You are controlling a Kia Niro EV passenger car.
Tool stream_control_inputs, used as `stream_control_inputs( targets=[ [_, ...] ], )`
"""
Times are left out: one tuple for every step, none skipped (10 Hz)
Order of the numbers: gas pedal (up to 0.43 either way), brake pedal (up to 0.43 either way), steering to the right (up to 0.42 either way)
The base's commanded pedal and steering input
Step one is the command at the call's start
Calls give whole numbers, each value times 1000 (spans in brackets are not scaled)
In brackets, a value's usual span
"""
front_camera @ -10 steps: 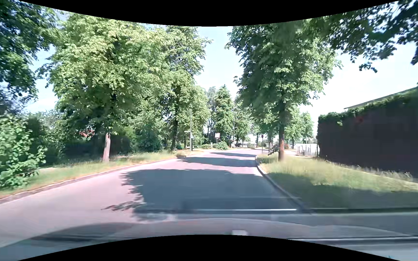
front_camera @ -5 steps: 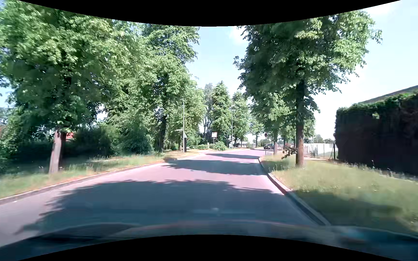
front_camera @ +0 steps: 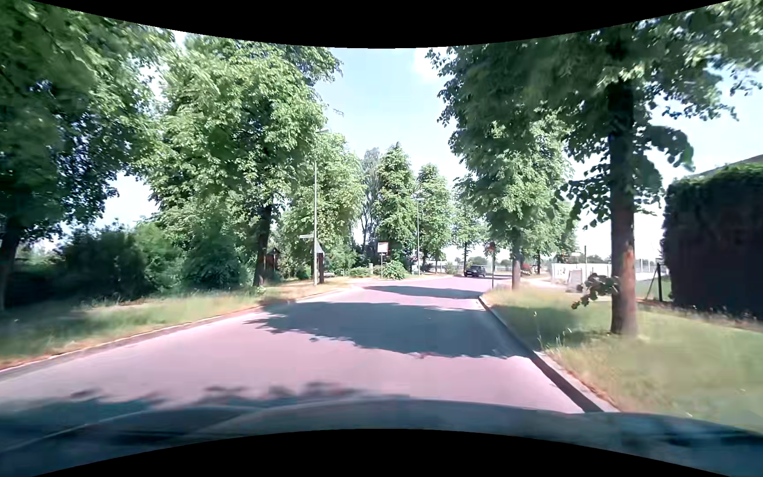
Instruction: Follow the waypoints while adhering to traffic rules and regulations
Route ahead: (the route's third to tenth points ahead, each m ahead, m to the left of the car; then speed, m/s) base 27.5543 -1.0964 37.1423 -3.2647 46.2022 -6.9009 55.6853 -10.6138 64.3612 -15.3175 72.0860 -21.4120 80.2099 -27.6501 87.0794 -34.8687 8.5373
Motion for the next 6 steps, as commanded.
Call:
stream_control_inputs(
  targets=[
    [311, 0, 32],
    [299, 0, 36],
    [299, 0, 40],
    [299, 0, 43],
    [299, 0, 45],
    [299, 0, 46]
  ],
)
